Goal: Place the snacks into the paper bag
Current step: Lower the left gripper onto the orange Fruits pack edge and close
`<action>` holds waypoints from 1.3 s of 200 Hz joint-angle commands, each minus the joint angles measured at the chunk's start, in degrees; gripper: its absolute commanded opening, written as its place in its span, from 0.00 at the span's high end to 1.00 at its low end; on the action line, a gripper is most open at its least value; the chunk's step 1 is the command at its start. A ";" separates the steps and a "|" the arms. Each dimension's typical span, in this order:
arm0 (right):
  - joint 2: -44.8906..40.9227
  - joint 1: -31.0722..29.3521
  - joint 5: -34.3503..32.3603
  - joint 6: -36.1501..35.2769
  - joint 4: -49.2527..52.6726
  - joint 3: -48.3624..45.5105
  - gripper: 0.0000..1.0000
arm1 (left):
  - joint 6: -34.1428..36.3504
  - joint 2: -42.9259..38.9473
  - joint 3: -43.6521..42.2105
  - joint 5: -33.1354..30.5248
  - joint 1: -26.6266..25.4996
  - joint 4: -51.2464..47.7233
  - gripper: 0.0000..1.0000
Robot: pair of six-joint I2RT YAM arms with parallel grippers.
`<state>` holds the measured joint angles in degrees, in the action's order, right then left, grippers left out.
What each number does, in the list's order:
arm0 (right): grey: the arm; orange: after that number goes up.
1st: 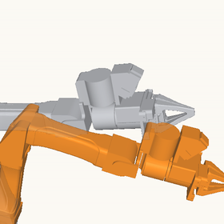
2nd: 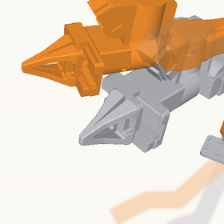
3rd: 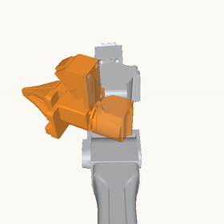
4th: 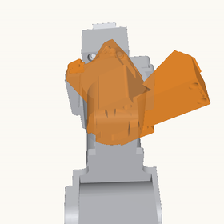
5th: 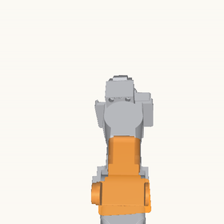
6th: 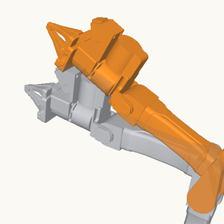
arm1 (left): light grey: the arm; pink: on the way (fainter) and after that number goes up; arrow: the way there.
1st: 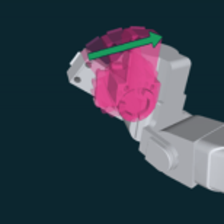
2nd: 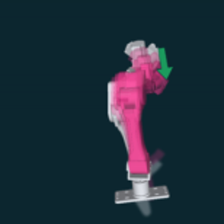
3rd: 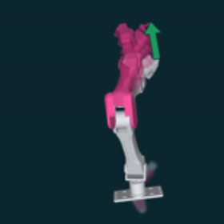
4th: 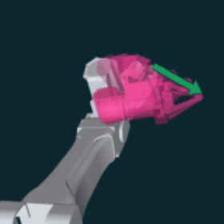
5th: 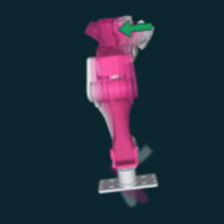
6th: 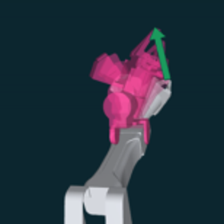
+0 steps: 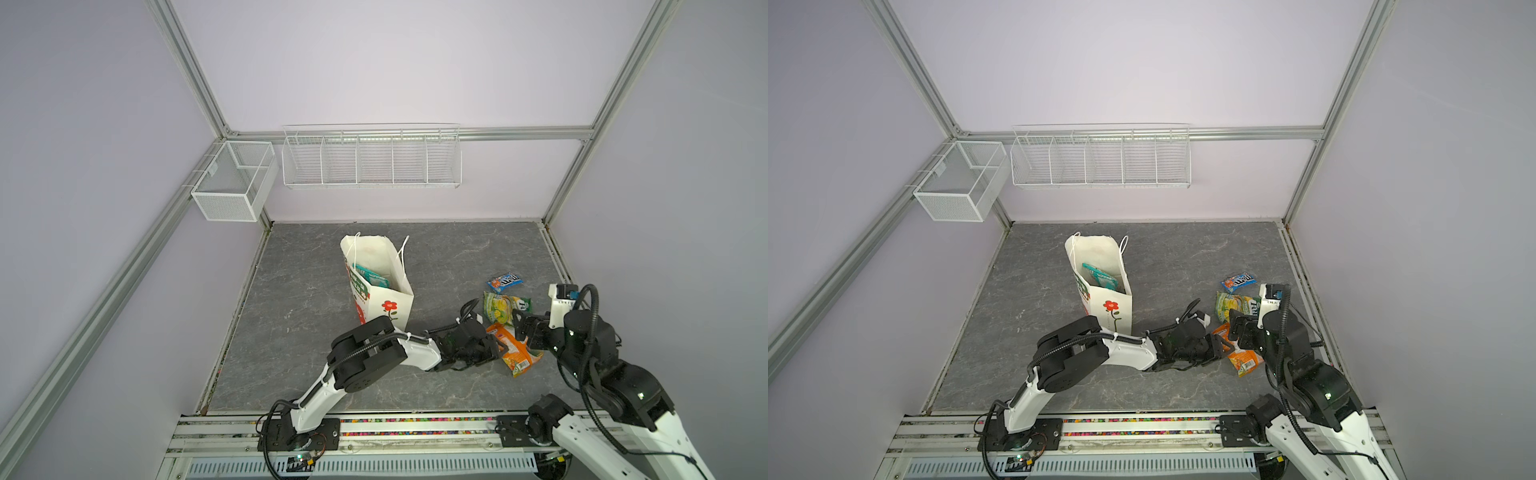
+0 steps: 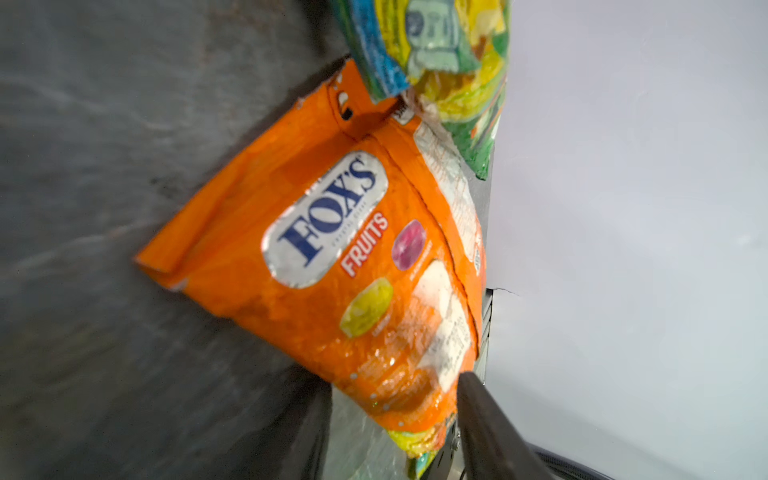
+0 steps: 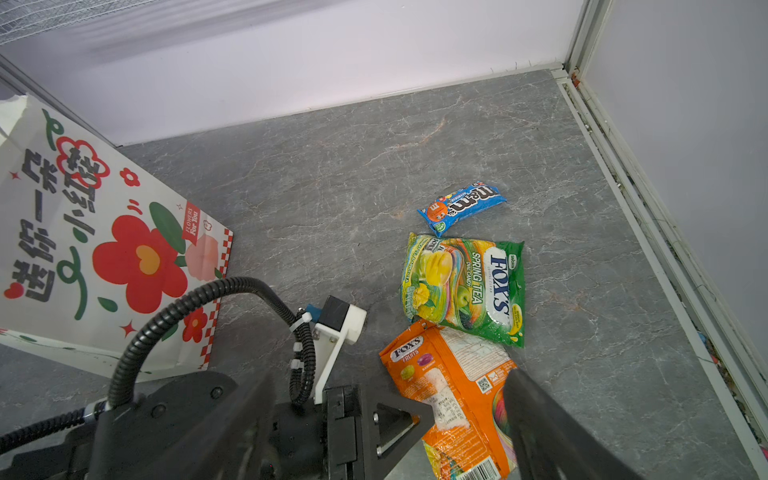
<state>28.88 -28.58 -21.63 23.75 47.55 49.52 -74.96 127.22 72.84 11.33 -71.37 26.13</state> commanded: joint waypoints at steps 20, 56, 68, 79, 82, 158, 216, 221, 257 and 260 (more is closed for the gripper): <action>-1.19 0.29 -0.56 -0.70 -1.24 -0.73 0.11 | -2.65 3.10 -0.64 -1.96 0.11 1.64 0.58; -1.53 0.43 -0.56 -0.63 -0.92 -0.74 0.11 | -2.72 2.64 -1.16 -3.61 0.09 0.78 0.66; -1.64 0.40 -0.65 -0.63 -0.70 -0.82 0.11 | -2.65 2.28 -1.47 -4.09 0.06 0.57 0.70; -1.81 0.41 -0.85 -0.63 -0.62 -0.81 0.11 | -2.65 2.20 -1.72 -4.43 0.16 0.50 0.74; -1.86 0.38 -0.88 -0.63 -0.62 -0.79 0.11 | -2.65 2.16 -1.78 -4.45 0.12 0.50 0.76; -2.69 0.37 -1.09 -0.63 -0.09 -1.04 0.11 | -1.69 0.70 -2.51 -5.66 0.09 -0.21 1.00; -3.21 0.40 -1.44 -0.70 0.18 -1.17 0.11 | 1.23 -2.80 -3.34 -7.75 -0.40 -3.06 1.00; -3.26 0.37 -1.53 -0.72 0.26 -1.11 0.11 | 1.95 -3.47 -3.27 -8.30 -0.57 -3.99 1.00; -3.40 0.41 -1.53 -0.63 0.26 -1.17 0.11 | 6.61 -8.02 -2.66 -11.63 -1.64 -9.65 1.00; -3.46 0.37 -1.65 -0.63 0.31 -1.18 0.11 | 7.00 -8.34 -2.62 -11.79 -1.66 -10.03 1.00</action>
<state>26.24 -28.53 -22.24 23.57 48.21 49.10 -72.03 123.13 70.22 3.40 -72.25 21.19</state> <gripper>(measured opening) 0.887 0.047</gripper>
